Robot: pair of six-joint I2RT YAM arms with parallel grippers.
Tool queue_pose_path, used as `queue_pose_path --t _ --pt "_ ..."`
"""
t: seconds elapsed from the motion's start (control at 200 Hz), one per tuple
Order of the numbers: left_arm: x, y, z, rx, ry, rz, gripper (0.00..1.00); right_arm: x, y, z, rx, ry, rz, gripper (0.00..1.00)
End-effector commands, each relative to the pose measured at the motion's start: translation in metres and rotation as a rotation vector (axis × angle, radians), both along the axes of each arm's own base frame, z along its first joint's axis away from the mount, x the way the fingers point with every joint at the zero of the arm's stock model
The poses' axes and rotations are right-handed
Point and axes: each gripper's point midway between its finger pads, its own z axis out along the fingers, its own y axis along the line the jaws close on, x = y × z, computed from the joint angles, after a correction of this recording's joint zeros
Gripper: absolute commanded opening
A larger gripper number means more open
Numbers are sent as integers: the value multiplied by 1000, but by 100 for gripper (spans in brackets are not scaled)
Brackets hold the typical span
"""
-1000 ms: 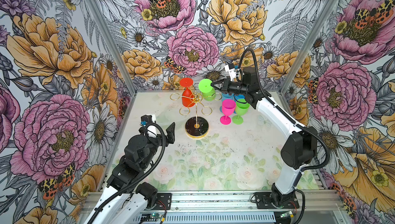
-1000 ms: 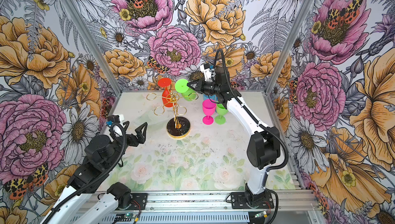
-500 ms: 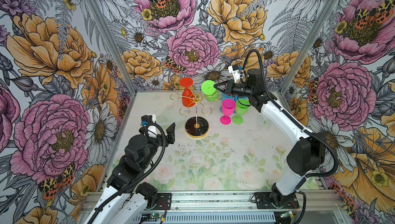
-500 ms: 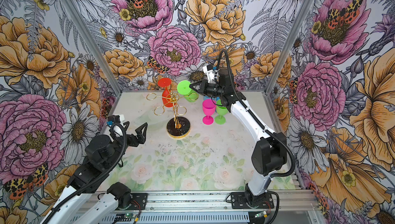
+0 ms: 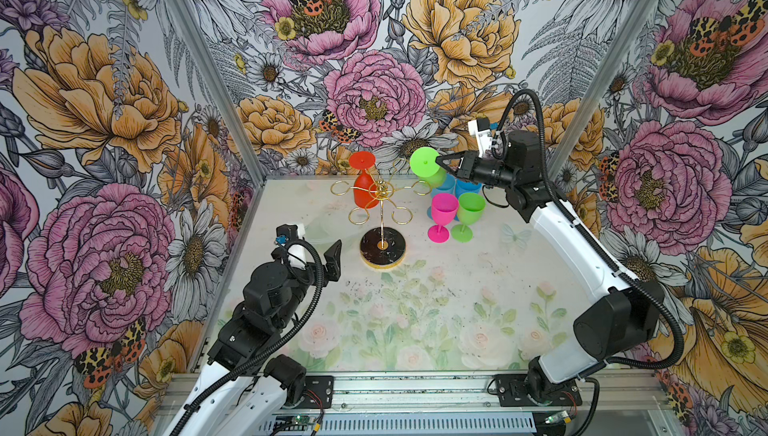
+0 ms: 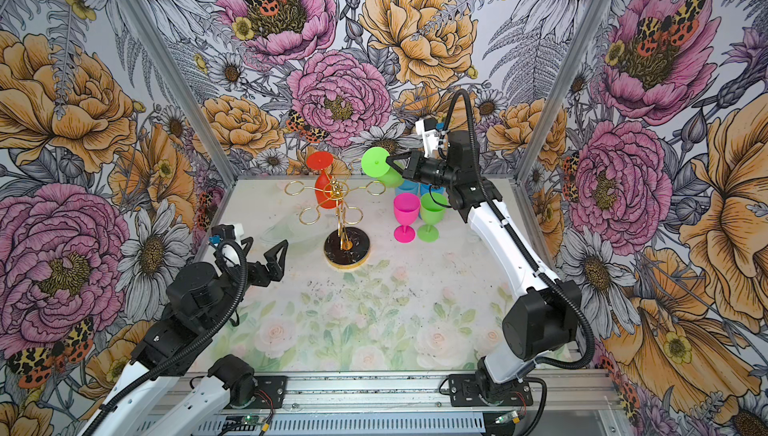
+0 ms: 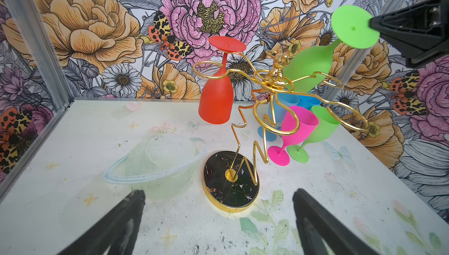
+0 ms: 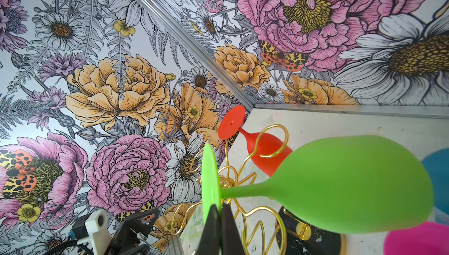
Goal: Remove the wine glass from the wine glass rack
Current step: 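Carry the green glass nearer with the right gripper while the left approaches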
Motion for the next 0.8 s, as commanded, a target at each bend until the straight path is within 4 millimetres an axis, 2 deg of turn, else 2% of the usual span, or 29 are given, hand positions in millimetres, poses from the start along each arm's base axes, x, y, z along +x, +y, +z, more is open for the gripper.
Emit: queue_pose_path --t 0.0,0.195,0.385,0.5,0.796 --pt "-3 -10 -1 6 6 -57 97 -15 -12 18 -28 -76 -32 0" --pt "-4 -17 0 -2 8 -94 97 -34 -23 26 -77 -119 -66 0" --pt "-6 -30 0 -11 15 -169 97 -55 -39 20 -164 -138 -128 0" --pt "-10 -43 1 -22 16 -243 97 -69 -44 10 -220 -142 -141 0" --pt "-28 -76 10 -80 -2 -461 96 -122 -33 -23 -394 -170 -15 0"
